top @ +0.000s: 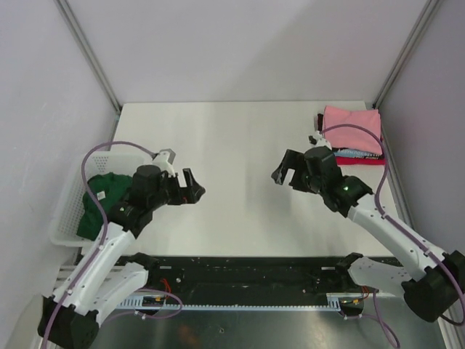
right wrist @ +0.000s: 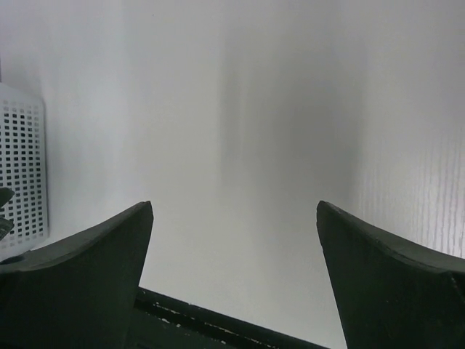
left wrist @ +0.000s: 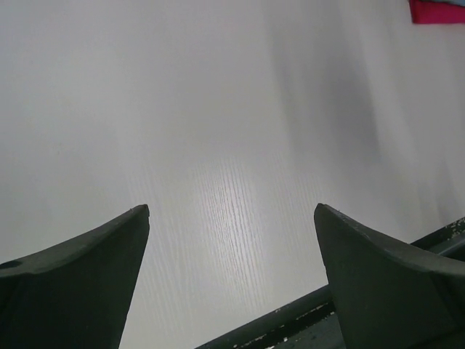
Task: Fold and stack the t-shirts
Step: Put the neatly folded tshirt into the corner of the board with the right arm
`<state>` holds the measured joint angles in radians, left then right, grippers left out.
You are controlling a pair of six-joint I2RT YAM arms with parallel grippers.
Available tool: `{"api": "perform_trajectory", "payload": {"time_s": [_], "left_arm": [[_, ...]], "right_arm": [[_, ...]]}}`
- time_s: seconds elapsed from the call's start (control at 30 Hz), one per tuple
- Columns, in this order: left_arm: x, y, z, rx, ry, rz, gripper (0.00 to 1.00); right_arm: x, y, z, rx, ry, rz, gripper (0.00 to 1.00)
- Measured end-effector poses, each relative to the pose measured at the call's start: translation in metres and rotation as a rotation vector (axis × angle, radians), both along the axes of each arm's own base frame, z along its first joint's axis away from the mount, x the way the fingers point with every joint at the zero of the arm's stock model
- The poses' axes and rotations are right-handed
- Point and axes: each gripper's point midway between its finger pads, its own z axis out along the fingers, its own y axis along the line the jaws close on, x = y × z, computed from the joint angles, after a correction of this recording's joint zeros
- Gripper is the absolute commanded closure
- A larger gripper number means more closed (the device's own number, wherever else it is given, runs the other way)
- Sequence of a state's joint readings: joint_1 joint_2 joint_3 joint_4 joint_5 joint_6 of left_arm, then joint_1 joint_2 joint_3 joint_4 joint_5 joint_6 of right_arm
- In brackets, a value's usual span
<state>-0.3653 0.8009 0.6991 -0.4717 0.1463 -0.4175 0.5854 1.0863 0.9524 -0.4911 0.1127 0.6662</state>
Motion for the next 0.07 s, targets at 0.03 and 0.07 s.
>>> {"api": "perform_trajectory", "payload": {"time_s": [0.03,0.07], "left_arm": [[0.0,0.0014,0.0013,0.003,-0.007,0.005,0.01],[0.0,0.0024,0.0016,0.005,-0.009,0.01,0.01]], "right_arm": [[-0.001,-0.0017,0.0008,0.001,-0.002,-0.007,0.01],[-0.0015,-0.003,0.0023,0.003,-0.005,-0.014,0.01]]}}
